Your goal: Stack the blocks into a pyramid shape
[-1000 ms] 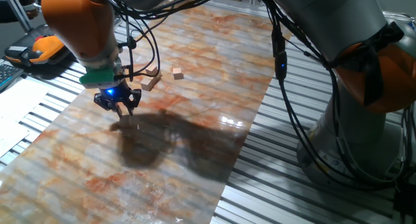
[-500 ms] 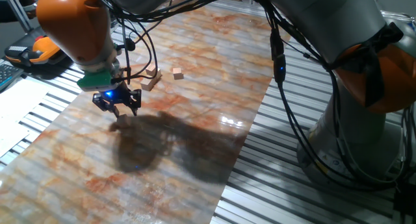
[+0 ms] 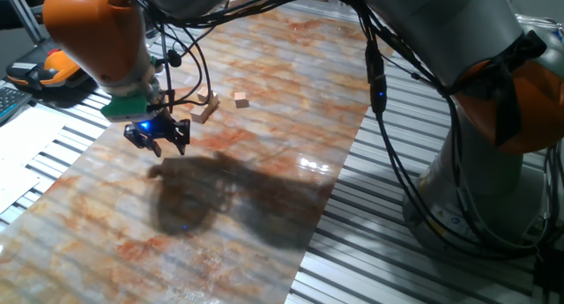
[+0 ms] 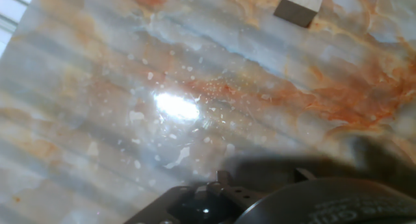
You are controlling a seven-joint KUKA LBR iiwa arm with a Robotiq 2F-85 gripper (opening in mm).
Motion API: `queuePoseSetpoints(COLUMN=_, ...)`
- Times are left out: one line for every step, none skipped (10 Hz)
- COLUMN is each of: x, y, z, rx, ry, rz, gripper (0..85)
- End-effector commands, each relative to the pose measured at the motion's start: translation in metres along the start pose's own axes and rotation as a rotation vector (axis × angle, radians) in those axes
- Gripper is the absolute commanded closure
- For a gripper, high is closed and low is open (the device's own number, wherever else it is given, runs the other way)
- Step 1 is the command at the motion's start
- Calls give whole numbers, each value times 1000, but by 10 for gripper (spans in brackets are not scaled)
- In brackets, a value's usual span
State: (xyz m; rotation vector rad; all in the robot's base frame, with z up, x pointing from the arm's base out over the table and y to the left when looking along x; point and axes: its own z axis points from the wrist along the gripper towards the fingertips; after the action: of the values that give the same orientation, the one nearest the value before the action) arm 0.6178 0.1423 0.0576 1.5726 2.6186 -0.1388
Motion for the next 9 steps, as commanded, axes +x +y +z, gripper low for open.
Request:
queuePoseSetpoints(x=0, y=0, z=1, rx=3, ry=-3, rz=0, gripper=340)
queuePoseSetpoints(x=0, y=0, z=2, rx=2, ry=-3, rz=2, gripper=340)
queuePoseSetpoints(x=0, y=0, z=2, rx=4, ry=-5, rz=5, gripper=340)
queuePoseSetpoints(x=0, y=1, z=2, rx=8, ry=-7, rz=11, gripper=340)
queuePoseSetpoints(x=0, y=1, z=2, rx=11, ry=-9, rz=14, gripper=340)
queuePoseSetpoints(x=0, y=0, z=3, rx=13, ry=-11, rz=17, gripper=340)
queuePoseSetpoints(x=-1, y=1, z=4, rx=19, ry=-20, rz=16, gripper=340)
queuePoseSetpoints(x=0, y=1, z=6, rx=35, ry=-35, rz=17, gripper=340)
queuePoseSetpoints(x=0, y=1, z=6, rx=41, ry=-42, rz=18, gripper=340)
